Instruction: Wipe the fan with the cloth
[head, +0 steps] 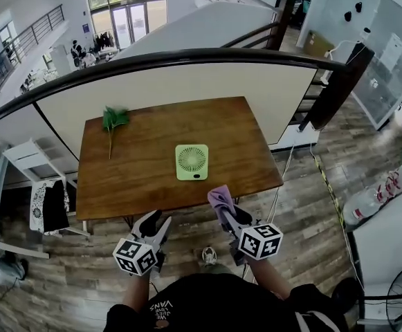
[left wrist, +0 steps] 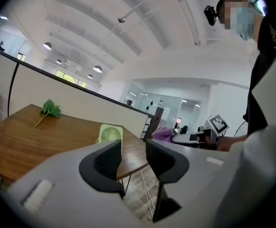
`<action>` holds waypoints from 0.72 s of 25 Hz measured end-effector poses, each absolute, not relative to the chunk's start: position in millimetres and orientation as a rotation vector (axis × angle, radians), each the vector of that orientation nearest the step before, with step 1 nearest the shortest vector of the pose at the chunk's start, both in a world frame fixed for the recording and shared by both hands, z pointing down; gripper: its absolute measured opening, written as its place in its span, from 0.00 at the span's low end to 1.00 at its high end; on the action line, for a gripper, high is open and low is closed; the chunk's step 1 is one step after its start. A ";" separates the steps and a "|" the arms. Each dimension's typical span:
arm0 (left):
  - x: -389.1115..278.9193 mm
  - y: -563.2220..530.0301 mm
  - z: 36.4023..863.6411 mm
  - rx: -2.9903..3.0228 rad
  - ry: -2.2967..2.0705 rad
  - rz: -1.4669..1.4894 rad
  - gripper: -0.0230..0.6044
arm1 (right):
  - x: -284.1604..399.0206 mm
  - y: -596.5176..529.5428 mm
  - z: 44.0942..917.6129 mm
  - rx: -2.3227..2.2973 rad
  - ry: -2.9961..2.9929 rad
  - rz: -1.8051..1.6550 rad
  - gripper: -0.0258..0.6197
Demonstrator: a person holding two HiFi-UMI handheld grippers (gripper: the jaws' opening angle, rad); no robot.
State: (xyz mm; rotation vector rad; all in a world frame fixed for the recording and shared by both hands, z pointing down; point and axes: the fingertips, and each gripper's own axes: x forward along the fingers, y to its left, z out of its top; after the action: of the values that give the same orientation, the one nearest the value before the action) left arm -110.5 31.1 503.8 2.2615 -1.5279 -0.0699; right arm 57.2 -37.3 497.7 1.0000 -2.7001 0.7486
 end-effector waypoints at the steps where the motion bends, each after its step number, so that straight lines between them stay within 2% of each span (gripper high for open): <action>1: -109.0 23.2 504.1 2.256 -1.537 -0.070 0.27 | 56.8 -45.1 499.9 0.982 -2.699 0.748 0.19; 18: -98.7 -52.0 538.3 2.094 -1.641 -0.050 0.29 | 43.8 -122.9 525.2 0.691 -2.687 0.742 0.19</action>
State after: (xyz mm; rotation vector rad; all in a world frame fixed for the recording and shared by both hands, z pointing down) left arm -98.7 -52.0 538.3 2.0937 -1.6406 -0.0500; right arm 43.8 -122.9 525.2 0.6910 -2.6869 0.7425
